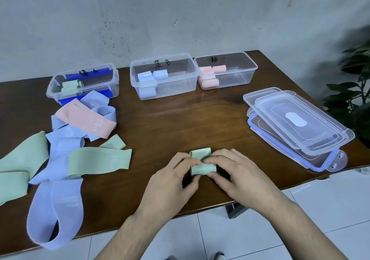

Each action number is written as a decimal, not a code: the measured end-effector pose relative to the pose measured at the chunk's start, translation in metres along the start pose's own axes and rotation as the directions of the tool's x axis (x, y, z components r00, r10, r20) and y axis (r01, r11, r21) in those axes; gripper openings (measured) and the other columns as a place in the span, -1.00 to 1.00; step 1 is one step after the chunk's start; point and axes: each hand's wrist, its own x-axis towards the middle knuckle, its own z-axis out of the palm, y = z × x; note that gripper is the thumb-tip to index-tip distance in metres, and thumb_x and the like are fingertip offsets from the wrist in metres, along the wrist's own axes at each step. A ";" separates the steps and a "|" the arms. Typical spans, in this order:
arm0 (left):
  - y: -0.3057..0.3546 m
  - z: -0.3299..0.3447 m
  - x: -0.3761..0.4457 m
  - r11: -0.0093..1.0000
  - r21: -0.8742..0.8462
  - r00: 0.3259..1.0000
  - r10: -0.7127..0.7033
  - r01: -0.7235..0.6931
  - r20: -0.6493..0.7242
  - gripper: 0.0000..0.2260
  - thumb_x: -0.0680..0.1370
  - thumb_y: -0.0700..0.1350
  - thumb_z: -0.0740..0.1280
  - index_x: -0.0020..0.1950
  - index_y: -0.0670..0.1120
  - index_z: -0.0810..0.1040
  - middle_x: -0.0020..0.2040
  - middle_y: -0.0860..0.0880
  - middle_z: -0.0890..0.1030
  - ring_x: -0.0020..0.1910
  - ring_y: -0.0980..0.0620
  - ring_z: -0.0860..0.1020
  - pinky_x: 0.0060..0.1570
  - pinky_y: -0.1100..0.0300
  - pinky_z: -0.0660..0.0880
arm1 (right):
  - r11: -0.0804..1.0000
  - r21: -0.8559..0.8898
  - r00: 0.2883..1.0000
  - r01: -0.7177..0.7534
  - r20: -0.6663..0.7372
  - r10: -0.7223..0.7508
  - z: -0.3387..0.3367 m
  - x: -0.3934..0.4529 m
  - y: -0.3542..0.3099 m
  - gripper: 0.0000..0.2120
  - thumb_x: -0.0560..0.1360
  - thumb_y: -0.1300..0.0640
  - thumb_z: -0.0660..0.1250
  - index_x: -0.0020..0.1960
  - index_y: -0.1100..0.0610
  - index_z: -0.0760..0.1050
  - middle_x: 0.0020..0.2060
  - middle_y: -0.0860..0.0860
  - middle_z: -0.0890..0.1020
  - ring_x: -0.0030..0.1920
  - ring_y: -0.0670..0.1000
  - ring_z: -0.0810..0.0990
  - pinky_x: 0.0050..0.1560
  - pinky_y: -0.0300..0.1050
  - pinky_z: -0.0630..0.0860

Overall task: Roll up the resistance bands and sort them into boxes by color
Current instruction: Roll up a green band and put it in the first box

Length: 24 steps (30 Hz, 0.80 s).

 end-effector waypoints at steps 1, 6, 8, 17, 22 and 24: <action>0.000 0.000 0.001 1.000 -0.004 1.000 0.003 -0.003 0.002 -0.76 0.55 0.09 0.29 0.21 0.13 0.52 0.15 0.25 0.41 -0.33 0.28 0.41 -0.40 0.49 0.31 | 1.000 0.001 1.000 0.000 0.006 0.000 -0.001 0.001 0.001 -0.69 0.59 -0.05 0.29 0.31 -0.08 0.52 0.15 -0.27 0.50 0.07 -0.18 0.42 0.15 -0.33 0.38; -0.004 0.001 0.005 1.000 0.002 1.000 -0.006 0.006 -0.021 -0.76 0.58 0.08 0.31 0.24 0.15 0.53 0.17 0.28 0.41 -0.22 0.26 0.47 -0.31 0.43 0.42 | 1.000 -0.019 1.000 -0.002 0.003 0.002 -0.003 0.005 -0.001 -0.67 0.60 -0.06 0.28 0.35 -0.11 0.48 0.18 -0.27 0.47 0.06 -0.18 0.38 0.12 -0.28 0.43; -0.004 0.001 0.007 1.000 0.009 1.000 -0.014 0.014 -0.017 -0.75 0.60 0.10 0.29 0.27 0.16 0.51 0.19 0.29 0.39 -0.22 0.20 0.48 -0.26 0.36 0.48 | 1.000 -0.001 0.999 -0.005 -0.037 0.005 -0.003 0.006 -0.001 -0.71 0.58 -0.02 0.33 0.30 -0.10 0.48 0.16 -0.26 0.46 0.05 -0.18 0.39 0.07 -0.33 0.41; 0.000 0.003 0.010 0.996 -0.040 0.993 -0.082 0.079 -0.081 -0.73 0.60 0.08 0.28 0.30 0.13 0.52 0.18 0.28 0.29 -0.17 0.19 0.51 -0.16 0.33 0.53 | 0.999 0.031 0.999 -0.020 -0.031 0.021 0.000 0.013 0.005 -0.73 0.55 0.01 0.40 0.25 -0.06 0.54 0.13 -0.23 0.51 0.04 -0.15 0.46 0.07 -0.33 0.42; -0.006 0.005 0.011 0.999 0.021 0.998 -0.023 0.024 -0.059 -0.74 0.57 0.06 0.34 0.25 0.10 0.55 0.17 0.26 0.38 -0.35 0.22 0.42 -0.30 0.50 0.37 | 1.000 -0.013 1.000 -0.022 0.008 0.022 -0.003 0.019 0.006 -0.68 0.62 -0.07 0.27 0.36 -0.08 0.50 0.16 -0.24 0.49 0.08 -0.18 0.39 0.16 -0.25 0.42; -0.007 0.003 0.013 0.999 0.033 0.998 -0.016 0.018 -0.063 -0.73 0.58 0.06 0.33 0.28 0.11 0.54 0.17 0.27 0.37 -0.32 0.22 0.46 -0.27 0.49 0.41 | 0.999 -0.043 1.000 -0.021 0.010 0.022 -0.003 0.020 0.006 -0.66 0.63 -0.08 0.24 0.39 -0.10 0.47 0.17 -0.24 0.46 0.07 -0.18 0.36 0.14 -0.23 0.43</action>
